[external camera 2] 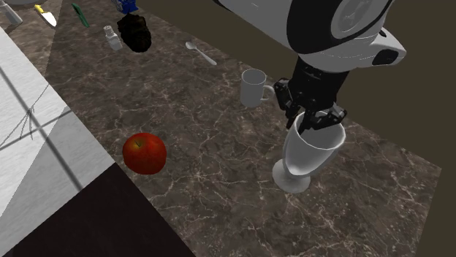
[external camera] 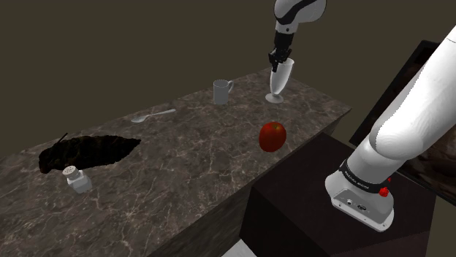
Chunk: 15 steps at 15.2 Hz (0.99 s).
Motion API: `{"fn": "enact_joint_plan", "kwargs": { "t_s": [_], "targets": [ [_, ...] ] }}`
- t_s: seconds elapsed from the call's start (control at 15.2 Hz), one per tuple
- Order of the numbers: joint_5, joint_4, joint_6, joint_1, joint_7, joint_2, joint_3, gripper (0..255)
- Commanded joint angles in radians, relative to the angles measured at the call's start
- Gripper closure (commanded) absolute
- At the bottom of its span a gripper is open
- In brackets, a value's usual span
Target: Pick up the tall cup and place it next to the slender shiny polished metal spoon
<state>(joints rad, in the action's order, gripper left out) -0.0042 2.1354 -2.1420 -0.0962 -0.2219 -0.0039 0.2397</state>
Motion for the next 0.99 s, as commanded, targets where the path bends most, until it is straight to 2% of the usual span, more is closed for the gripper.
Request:
{"fn": "enact_joint_plan", "kwargs": {
  "t_s": [0.0,0.92],
  "targets": [
    [-0.003,-0.011,0.02,0.0,0.003,-0.009,0.0,255],
    [-0.016,-0.143,0.205,0.003,0.012,-0.064,-0.004,255]
  ]
}}
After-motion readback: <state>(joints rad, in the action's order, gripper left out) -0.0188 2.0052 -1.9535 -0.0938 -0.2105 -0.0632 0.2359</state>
